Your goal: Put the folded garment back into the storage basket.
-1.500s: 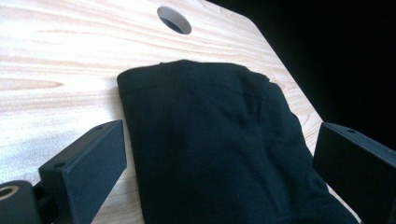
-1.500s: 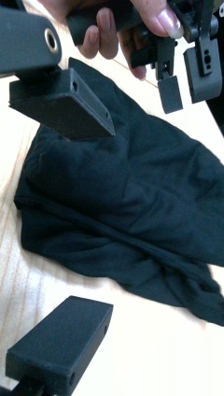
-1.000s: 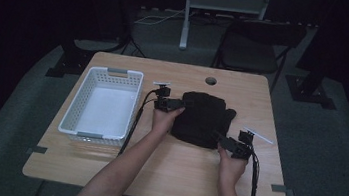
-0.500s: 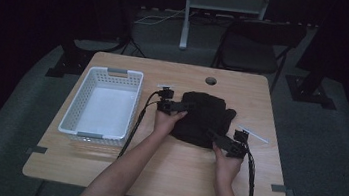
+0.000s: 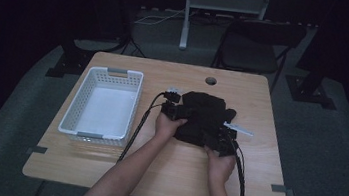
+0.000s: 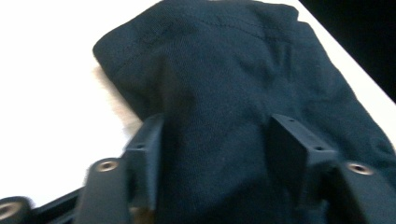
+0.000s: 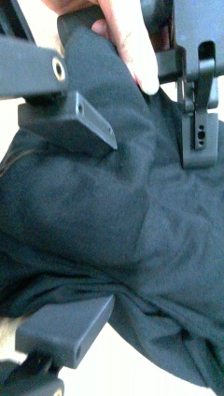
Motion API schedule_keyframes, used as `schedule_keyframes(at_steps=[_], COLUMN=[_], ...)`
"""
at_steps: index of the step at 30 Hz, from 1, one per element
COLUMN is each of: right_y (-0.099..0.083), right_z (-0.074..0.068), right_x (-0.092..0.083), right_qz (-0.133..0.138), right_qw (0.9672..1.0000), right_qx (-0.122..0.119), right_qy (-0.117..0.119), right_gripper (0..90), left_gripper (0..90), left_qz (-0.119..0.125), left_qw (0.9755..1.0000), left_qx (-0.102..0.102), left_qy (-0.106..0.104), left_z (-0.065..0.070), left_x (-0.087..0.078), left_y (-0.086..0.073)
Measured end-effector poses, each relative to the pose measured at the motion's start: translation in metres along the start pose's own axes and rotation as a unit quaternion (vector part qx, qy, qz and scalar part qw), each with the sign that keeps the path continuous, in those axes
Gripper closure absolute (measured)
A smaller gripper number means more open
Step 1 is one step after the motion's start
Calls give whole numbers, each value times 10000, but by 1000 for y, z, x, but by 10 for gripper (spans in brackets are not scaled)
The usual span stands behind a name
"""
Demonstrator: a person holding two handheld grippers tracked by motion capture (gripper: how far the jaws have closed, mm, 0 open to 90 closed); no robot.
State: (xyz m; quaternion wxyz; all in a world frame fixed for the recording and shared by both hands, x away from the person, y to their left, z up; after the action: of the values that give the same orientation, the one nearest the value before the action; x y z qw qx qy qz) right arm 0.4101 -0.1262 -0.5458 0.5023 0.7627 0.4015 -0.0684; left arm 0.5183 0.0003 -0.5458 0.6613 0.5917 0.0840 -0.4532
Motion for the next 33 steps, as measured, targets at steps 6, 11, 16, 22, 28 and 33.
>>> schedule_keyframes(at_steps=[6, 11, 16, 22, 28, 33], right_y=[-1, 0, 0, 3, 9, 8], right_z=[-1, 3, 4, 0, -6, -11], right_x=[1, 3, 1, -4, -14, -20], right_qz=[-66, -155, -247, -193, 10, -5], right_qw=[10000, 9992, 9978, 9960, 9949, 9953], right_qx=[-50, 67, 133, 245, 275, 187], right_qy=[14, 362, 603, 842, 969, 953], right_gripper=[395, 609, 666, 691, 697, 705], left_gripper=[507, 577, 598, 641, 657, 668], left_qz=[-47, -129, -21, -141, -209, -173], left_qw=[9998, 9996, 9997, 9994, 9995, 9996], left_qx=[-188, -267, -238, -312, -241, -195], left_qy=[-93, -16, 9, -110, -89, -147], left_z=[0, 3, 5, 6, 12, 15], left_x=[0, -4, -9, -17, -27, -37], left_y=[-1, -1, -2, -2, -1, 0])
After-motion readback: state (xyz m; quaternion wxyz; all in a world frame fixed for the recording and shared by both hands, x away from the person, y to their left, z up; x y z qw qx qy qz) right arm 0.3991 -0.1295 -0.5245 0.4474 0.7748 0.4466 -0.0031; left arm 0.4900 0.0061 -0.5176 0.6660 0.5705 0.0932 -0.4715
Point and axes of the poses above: each handheld gripper's, and its own axes: x roughly forward along the jaws, y roughly out of its top, z roughly to its right, the point moved 8 cm from there along x, roughly forward along the jaws, and after that the axes turned 11 degrees about y, right-handed, at the moved point
